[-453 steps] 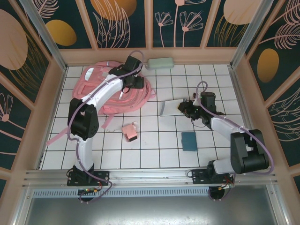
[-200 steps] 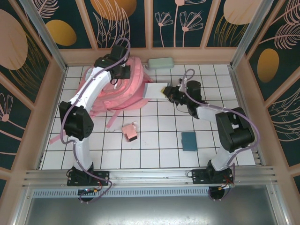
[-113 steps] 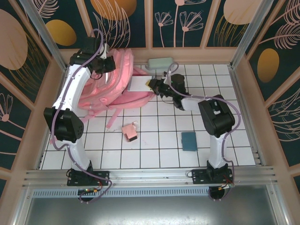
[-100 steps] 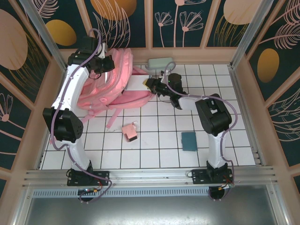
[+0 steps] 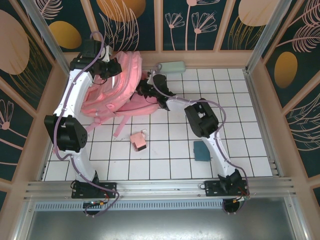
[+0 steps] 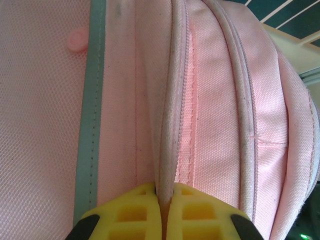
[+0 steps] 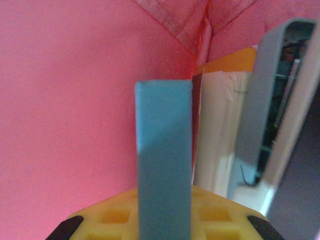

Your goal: Pack books, pencil case, and school supplies into a backpack

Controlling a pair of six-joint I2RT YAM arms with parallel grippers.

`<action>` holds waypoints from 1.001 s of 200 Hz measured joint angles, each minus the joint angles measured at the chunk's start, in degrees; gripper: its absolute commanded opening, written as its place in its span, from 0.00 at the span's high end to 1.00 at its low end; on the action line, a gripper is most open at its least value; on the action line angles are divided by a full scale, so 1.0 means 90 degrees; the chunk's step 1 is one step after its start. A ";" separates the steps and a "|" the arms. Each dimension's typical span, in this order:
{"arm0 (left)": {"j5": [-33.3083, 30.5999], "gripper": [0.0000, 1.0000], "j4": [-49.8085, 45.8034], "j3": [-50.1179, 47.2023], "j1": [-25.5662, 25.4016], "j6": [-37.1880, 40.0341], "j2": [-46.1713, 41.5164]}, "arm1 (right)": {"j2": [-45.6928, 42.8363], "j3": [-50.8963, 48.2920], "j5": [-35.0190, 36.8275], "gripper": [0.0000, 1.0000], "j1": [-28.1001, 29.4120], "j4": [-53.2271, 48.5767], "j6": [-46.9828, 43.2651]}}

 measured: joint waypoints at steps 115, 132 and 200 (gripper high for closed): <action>0.0104 1.00 0.0151 -0.0092 0.0000 -0.0095 -0.0015 | 0.0950 0.2713 0.0104 0.44 0.0109 -0.2837 -0.0845; 0.0107 1.00 0.0151 -0.0092 0.0000 -0.0095 -0.0015 | 0.0789 0.2669 0.0117 0.45 0.0044 -0.3145 -0.1037; 0.0109 1.00 0.0170 -0.0170 0.0000 -0.0109 -0.0073 | 0.0571 0.2101 0.0129 0.44 -0.0053 -0.3582 -0.1229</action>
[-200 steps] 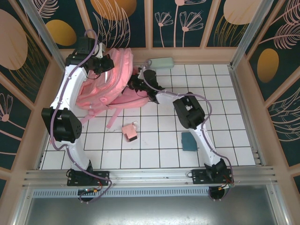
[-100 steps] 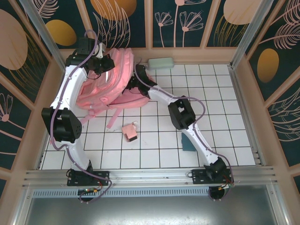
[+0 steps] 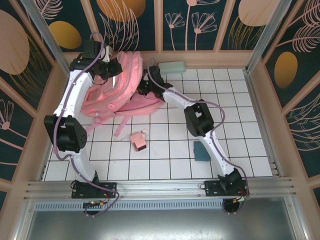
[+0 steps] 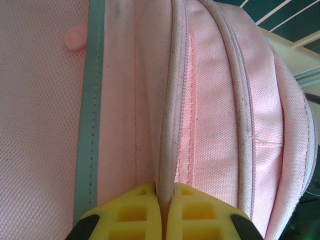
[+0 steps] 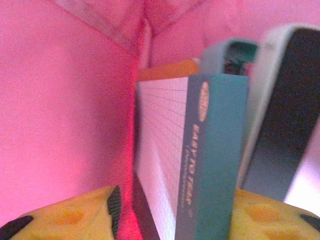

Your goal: Pack books, pencil case, and school supplies into a backpack

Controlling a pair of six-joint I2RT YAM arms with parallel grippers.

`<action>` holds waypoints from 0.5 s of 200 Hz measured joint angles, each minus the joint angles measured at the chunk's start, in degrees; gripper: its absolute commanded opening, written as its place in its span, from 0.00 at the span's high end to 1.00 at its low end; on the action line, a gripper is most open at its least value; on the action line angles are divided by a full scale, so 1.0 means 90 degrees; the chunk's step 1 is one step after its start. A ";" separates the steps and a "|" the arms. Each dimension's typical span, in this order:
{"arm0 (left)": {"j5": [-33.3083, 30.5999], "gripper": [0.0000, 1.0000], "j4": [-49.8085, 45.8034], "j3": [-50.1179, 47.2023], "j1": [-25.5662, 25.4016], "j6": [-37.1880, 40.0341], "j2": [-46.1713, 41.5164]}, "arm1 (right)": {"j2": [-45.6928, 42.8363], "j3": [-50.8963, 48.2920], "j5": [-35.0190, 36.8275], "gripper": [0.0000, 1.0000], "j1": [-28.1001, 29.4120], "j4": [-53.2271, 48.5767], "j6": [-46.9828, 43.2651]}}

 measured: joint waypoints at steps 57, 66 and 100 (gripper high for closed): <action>0.0000 1.00 0.0032 -0.0039 0.0002 -0.0032 -0.0034 | -0.0175 -0.0466 0.0027 0.42 -0.0019 -0.0039 -0.0029; 0.0002 1.00 0.0032 -0.0039 0.0000 -0.0032 -0.0034 | -0.0221 -0.0631 0.0034 0.42 -0.0029 -0.0039 -0.0029; 0.0019 1.00 0.0032 -0.0041 0.0000 -0.0032 -0.0034 | -0.0461 -0.1217 0.0046 0.43 -0.0085 0.0126 -0.0024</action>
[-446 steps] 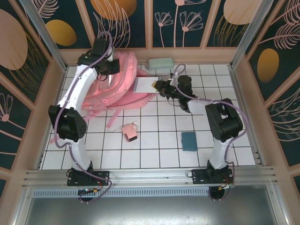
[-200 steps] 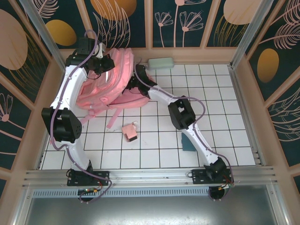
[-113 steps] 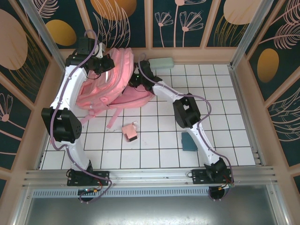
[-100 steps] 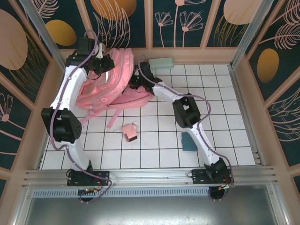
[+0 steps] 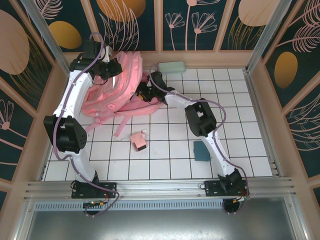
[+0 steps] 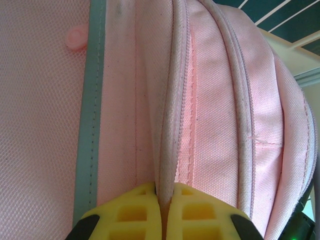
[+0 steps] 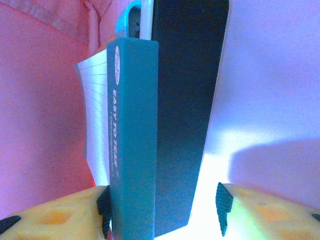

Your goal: Pack books, pencil case, and school supplies into a backpack

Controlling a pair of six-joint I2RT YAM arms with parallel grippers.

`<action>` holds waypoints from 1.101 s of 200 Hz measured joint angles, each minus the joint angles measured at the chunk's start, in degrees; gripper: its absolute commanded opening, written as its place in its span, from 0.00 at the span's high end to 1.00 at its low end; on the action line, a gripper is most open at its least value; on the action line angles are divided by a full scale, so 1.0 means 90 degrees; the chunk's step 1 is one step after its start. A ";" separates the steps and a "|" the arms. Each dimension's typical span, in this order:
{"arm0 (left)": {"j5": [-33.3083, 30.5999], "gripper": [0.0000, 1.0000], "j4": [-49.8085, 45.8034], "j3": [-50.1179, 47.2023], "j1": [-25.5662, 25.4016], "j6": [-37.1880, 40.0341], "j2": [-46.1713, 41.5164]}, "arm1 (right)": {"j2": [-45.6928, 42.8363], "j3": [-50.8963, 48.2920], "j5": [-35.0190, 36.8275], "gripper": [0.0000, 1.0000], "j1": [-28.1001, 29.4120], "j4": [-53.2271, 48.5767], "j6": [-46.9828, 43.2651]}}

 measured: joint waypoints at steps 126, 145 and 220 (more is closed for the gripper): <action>0.0036 1.00 0.0049 -0.0034 0.0000 0.0000 0.0000 | -0.0357 -0.0408 -0.0199 0.97 -0.0121 0.0571 0.0180; 0.0046 1.00 0.0049 -0.0034 0.0002 0.0000 0.0000 | -0.0323 -0.0240 -0.0231 0.99 -0.0095 0.0690 0.0255; 0.0053 1.00 0.0051 -0.0046 0.0002 -0.0024 0.0000 | 0.0571 0.1294 -0.0359 0.85 0.0233 0.0629 0.0364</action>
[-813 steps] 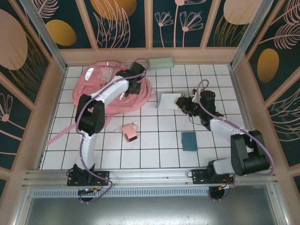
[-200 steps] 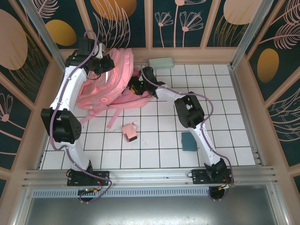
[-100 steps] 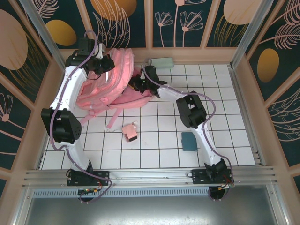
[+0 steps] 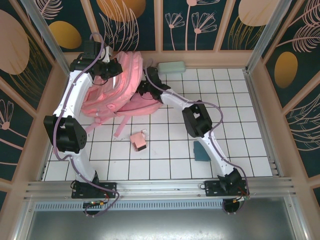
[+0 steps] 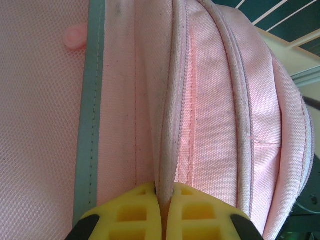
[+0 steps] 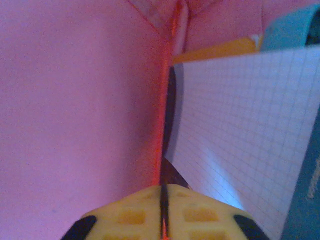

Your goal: Pack books, pencil case, and school supplies into a backpack

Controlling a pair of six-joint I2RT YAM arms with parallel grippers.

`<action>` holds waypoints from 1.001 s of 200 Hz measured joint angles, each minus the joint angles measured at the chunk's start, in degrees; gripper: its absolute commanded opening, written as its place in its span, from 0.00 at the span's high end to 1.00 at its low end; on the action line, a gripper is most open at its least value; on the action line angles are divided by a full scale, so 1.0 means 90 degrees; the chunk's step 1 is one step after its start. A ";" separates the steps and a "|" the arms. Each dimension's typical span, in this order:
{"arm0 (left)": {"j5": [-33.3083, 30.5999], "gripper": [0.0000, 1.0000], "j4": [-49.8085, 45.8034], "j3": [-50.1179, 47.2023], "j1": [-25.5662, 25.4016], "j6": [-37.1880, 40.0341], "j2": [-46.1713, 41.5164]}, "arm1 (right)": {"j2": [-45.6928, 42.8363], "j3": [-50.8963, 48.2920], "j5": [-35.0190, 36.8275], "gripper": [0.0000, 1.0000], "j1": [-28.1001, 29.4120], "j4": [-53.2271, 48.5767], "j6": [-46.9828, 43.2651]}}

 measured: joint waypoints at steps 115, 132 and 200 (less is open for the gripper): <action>0.1642 1.00 0.0848 -0.0539 0.0590 -0.0476 -0.0170 | -0.1132 -0.1209 0.0255 0.62 -0.0216 -0.0413 -0.0950; 0.1758 1.00 0.0920 -0.0568 0.0641 -0.0534 -0.0199 | -0.1423 -0.1588 0.0323 0.58 -0.0277 -0.0427 -0.1032; 0.1923 1.00 0.1073 -0.0634 0.0644 -0.0670 -0.0216 | -0.1552 -0.2227 0.0338 0.55 -0.0624 -0.0393 -0.1003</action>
